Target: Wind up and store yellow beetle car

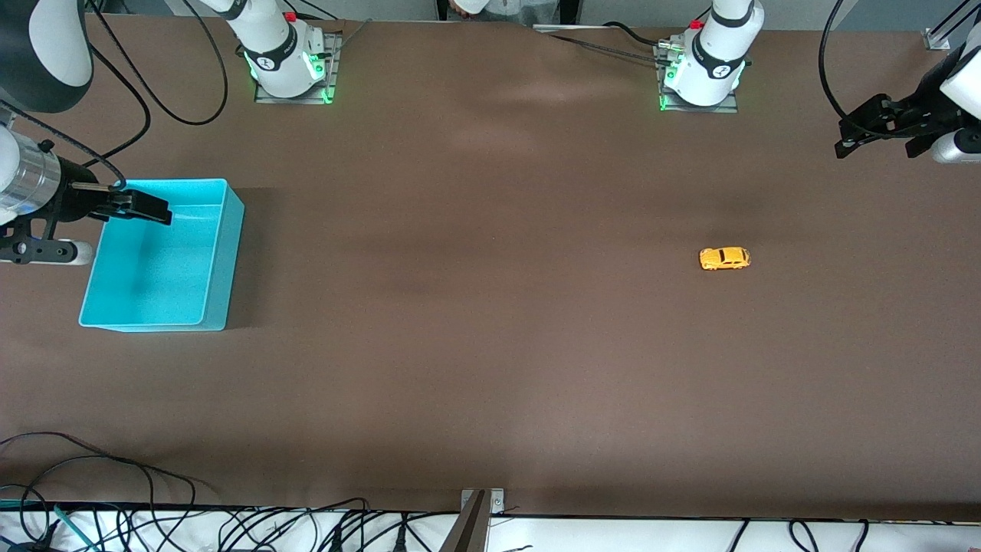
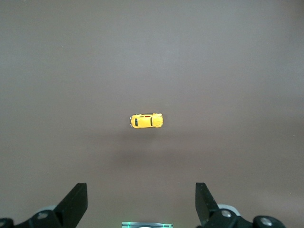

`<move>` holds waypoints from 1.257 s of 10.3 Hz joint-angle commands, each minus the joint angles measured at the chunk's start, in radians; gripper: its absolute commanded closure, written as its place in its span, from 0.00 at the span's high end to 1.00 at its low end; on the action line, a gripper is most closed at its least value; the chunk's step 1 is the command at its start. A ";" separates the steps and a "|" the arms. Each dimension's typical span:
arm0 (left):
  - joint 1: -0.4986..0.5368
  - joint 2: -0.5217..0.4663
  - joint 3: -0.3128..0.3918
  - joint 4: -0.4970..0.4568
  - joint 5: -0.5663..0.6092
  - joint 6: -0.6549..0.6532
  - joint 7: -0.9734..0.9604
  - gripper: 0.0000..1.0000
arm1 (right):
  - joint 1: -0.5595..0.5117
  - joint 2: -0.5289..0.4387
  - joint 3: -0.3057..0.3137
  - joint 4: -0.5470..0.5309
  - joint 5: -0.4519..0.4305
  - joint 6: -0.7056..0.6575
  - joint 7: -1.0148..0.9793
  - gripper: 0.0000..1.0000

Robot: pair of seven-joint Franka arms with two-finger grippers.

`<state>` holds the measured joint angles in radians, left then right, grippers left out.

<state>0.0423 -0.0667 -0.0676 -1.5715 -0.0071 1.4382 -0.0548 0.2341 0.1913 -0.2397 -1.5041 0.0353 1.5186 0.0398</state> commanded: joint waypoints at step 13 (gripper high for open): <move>0.008 0.016 -0.003 0.034 -0.013 -0.024 -0.005 1.00 | 0.004 -0.012 -0.003 -0.025 0.058 0.021 0.012 1.00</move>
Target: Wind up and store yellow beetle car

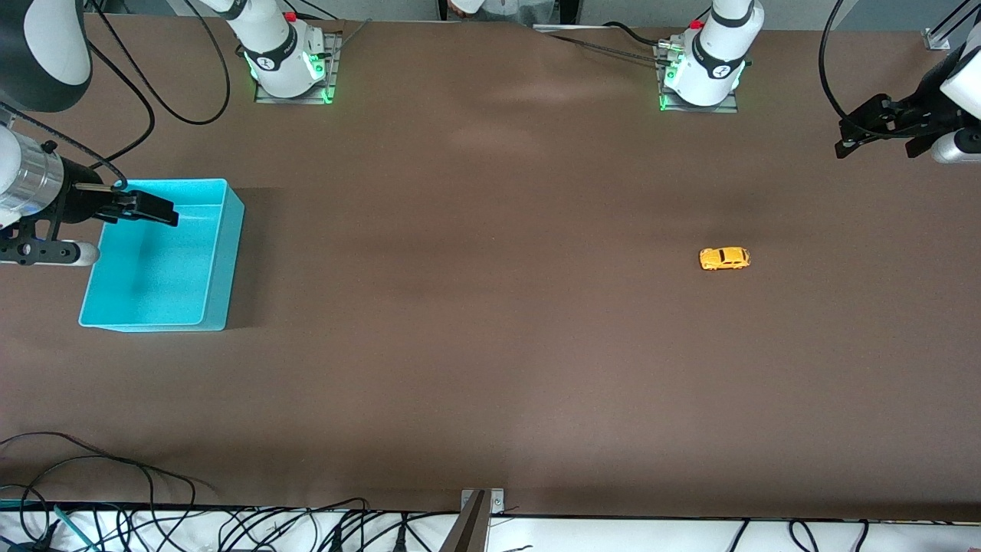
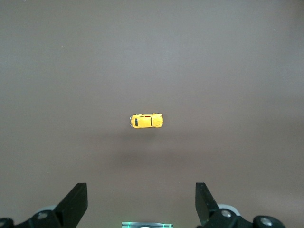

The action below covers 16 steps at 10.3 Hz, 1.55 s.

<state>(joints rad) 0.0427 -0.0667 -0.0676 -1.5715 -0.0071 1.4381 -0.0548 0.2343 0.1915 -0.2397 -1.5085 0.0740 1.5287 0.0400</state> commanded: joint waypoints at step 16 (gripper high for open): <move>0.022 -0.015 -0.003 -0.284 -0.001 0.240 0.041 1.00 | 0.003 -0.014 -0.003 -0.029 0.021 0.022 0.011 1.00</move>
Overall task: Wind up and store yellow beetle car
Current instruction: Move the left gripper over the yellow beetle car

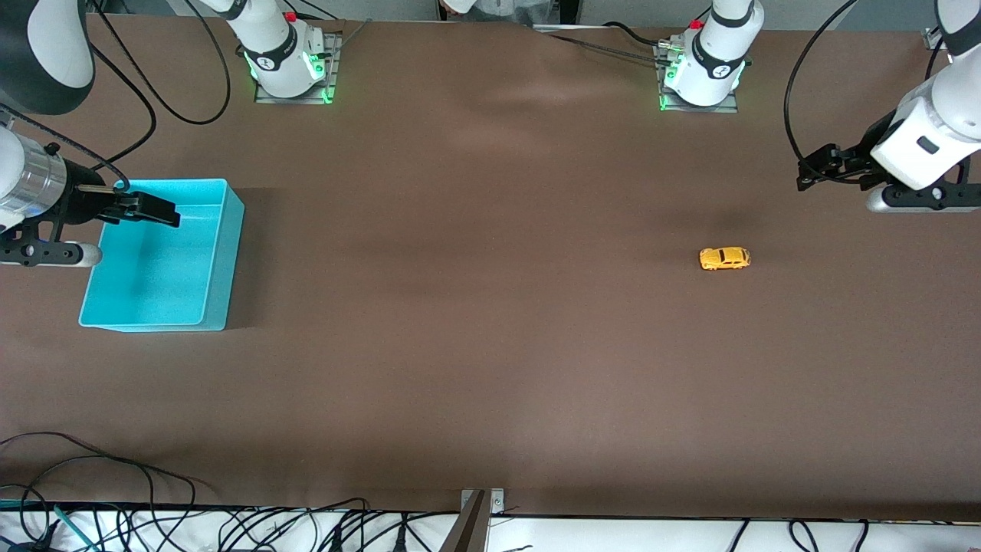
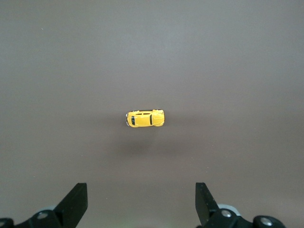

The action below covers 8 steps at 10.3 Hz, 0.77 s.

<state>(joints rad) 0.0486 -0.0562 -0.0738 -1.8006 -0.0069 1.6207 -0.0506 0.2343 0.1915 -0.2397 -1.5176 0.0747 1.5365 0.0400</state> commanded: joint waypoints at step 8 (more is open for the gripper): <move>0.040 -0.025 0.003 -0.466 -0.001 0.551 0.052 1.00 | 0.003 -0.010 -0.003 -0.035 0.020 0.033 0.011 1.00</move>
<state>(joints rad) 0.0734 -0.0550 -0.0665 -2.1848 -0.0069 2.0910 -0.0249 0.2344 0.1921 -0.2397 -1.5319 0.0750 1.5514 0.0400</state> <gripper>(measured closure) 0.000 0.000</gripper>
